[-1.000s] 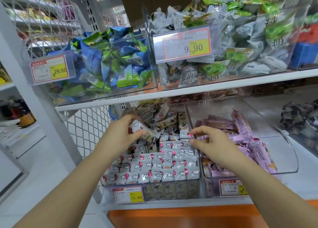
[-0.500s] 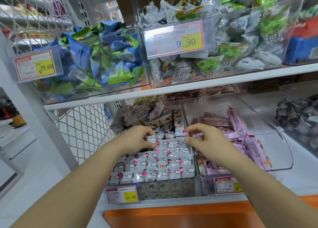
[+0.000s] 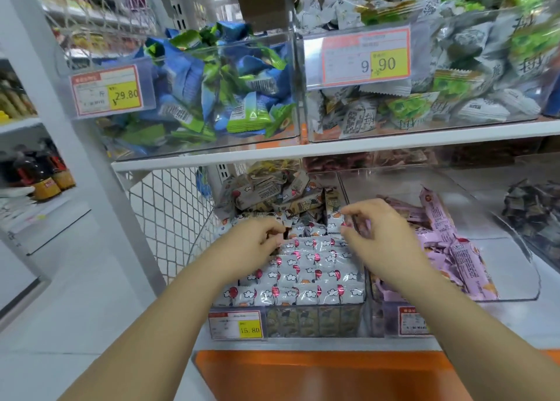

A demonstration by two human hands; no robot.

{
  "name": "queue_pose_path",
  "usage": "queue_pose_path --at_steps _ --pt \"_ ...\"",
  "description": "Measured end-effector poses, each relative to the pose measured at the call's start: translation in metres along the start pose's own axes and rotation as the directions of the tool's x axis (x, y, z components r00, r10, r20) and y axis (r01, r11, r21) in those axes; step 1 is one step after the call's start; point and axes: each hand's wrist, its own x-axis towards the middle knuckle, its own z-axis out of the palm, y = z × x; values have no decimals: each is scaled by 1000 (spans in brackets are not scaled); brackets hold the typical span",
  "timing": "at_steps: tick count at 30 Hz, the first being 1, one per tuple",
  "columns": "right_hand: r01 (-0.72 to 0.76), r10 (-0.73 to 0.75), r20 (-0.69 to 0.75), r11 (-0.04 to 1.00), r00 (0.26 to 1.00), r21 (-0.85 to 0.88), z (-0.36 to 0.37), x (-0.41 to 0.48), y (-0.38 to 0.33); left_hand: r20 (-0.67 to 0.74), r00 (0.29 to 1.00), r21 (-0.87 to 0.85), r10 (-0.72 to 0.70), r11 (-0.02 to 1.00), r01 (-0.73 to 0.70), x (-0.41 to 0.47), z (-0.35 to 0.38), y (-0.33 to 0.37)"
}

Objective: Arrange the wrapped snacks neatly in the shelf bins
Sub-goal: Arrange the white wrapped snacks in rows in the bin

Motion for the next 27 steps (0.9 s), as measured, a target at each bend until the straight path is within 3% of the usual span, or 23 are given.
queue_pose_path --at_steps 3,8,13,20,23,27 --pt "110 -108 37 992 993 -66 12 -2 -20 -200 980 70 3 997 12 -26 0 -16" --pt "122 -101 192 988 976 -97 42 3 -42 -466 884 28 14 1000 -1 -58 2 -49" --pt "105 -66 248 984 966 -145 61 24 -55 -501 865 -58 -25 998 -4 -64 8 -66" --pt "182 -49 321 899 946 -399 96 53 -71 -489 871 -153 -58 988 -20 -64 11 -79" --pt "210 -57 305 841 951 -498 105 57 -72 -477 876 -172 -72 985 -13 -64 8 -81" --pt "214 -108 242 855 964 -472 98 55 -73 -459 883 -209 -104 978 7 -61 4 -81"
